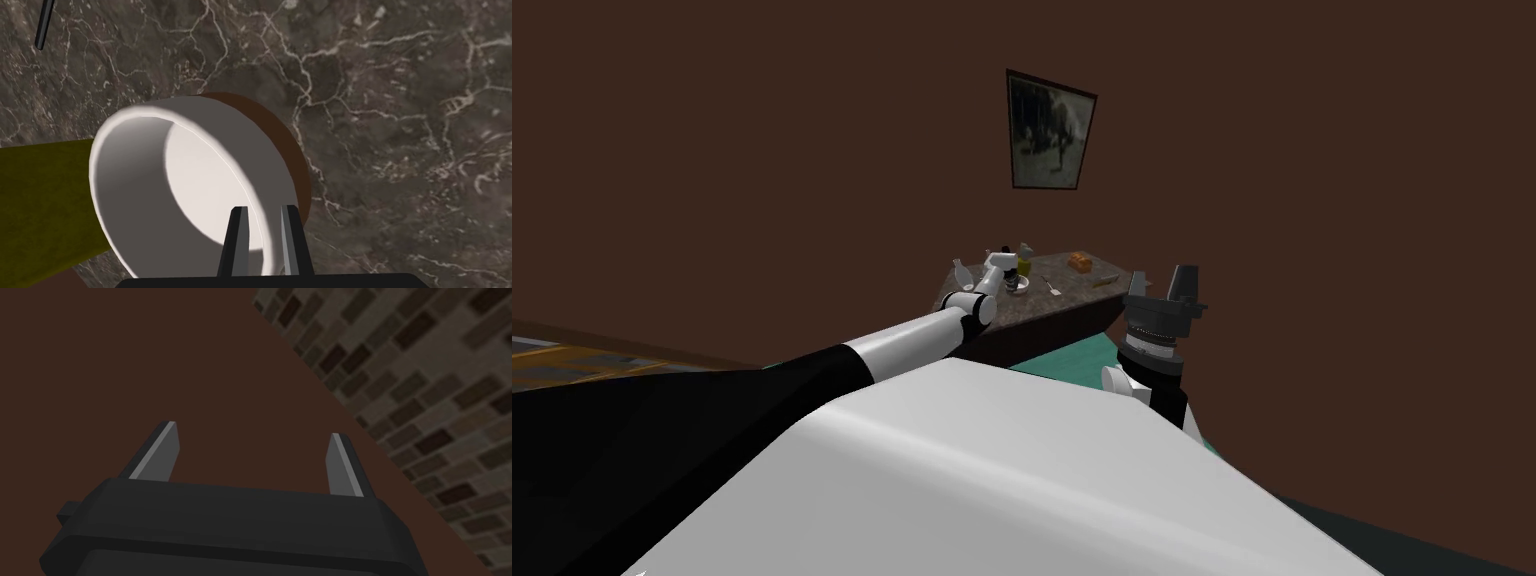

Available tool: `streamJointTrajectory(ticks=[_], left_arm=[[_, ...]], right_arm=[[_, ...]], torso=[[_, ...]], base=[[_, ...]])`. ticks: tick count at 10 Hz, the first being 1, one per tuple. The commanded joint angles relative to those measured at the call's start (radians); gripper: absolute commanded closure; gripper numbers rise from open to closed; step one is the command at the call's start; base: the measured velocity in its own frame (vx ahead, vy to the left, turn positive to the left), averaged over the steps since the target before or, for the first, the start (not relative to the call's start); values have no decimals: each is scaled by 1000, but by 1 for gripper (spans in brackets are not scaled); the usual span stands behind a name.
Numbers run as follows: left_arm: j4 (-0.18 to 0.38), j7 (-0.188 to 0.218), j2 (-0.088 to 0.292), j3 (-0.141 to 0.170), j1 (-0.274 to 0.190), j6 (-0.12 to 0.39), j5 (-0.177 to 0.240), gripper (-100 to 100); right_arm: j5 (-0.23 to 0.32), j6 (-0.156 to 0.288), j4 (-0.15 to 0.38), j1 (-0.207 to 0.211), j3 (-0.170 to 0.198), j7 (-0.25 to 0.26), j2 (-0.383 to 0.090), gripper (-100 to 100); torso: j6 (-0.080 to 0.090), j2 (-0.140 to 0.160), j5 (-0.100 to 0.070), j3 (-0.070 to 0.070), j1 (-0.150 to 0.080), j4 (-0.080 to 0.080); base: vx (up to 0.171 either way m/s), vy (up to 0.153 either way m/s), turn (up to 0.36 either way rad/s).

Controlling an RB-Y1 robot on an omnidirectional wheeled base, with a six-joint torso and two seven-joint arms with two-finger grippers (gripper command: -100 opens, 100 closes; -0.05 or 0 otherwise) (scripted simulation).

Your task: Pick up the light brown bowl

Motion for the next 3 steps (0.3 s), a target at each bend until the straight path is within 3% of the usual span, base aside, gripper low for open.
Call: streamJointTrajectory(ticks=[1, 2, 3], left_arm=[[-49, 2, -50, -4, 17, 21, -47, 100], [-30, -1, -28, -1, 11, 12, -27, 100], [-33, -1, -31, -2, 13, 16, -30, 0]], right_arm=[[0, 0, 0, 0, 0, 0, 0, 0], [0, 0, 0, 0, 0, 0, 0, 0], [0, 0, 0, 0, 0, 0, 0, 0]], torso=[[0, 0, 0, 0, 0, 0], [1, 0, -1, 0, -4, 0], [0, 0, -1, 0, -4, 0]], base=[[3, 8, -22], [0, 0, 0], [0, 0, 0]])
